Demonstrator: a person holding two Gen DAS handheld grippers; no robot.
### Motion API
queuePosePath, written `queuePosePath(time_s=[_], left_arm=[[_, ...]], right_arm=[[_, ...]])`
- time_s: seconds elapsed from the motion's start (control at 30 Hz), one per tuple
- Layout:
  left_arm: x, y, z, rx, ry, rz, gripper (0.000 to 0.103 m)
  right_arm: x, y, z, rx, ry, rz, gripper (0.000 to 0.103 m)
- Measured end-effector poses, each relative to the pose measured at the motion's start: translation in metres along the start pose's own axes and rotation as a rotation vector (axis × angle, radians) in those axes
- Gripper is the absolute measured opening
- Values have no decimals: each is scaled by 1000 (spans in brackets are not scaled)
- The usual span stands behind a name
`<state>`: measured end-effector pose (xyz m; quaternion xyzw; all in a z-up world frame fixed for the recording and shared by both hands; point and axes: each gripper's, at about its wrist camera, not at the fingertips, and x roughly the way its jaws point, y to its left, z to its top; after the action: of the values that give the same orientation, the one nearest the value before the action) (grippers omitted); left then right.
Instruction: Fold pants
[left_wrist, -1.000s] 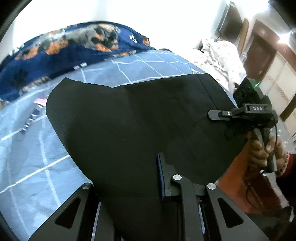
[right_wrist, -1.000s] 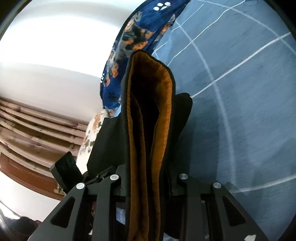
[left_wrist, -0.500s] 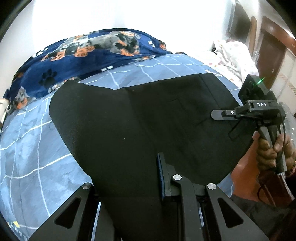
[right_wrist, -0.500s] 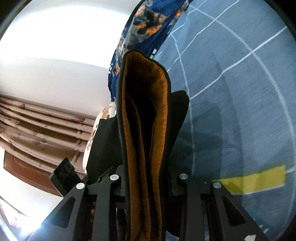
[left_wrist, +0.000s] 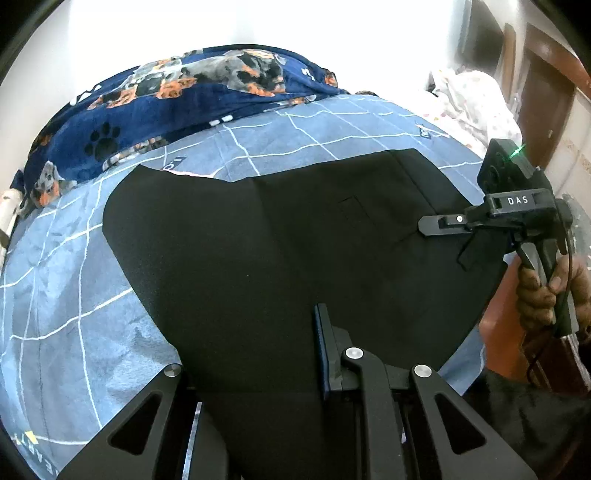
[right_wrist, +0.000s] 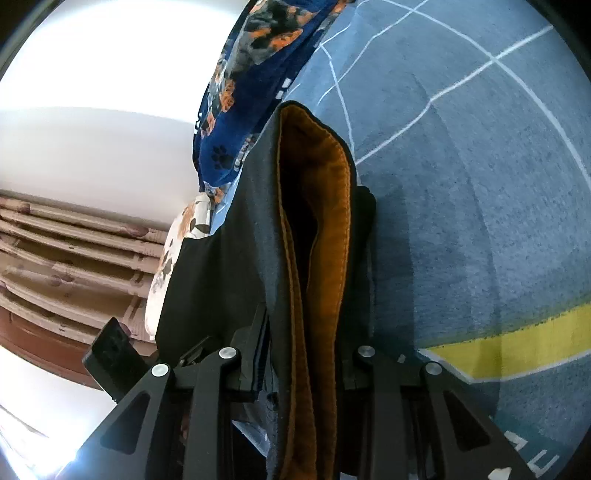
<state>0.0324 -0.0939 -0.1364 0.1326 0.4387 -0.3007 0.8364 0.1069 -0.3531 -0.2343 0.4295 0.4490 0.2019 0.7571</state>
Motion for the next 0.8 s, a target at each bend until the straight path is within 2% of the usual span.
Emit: queuePosePath(time_s=[0.37,0.8], left_arm=[[8,3,-3,-17,20,7,18],[10,3,-9,-8,11,33,21]], right_arm=[[0,-2,-4,-50,24,-26,29],[0,3,-7,-98,4,-66,29]])
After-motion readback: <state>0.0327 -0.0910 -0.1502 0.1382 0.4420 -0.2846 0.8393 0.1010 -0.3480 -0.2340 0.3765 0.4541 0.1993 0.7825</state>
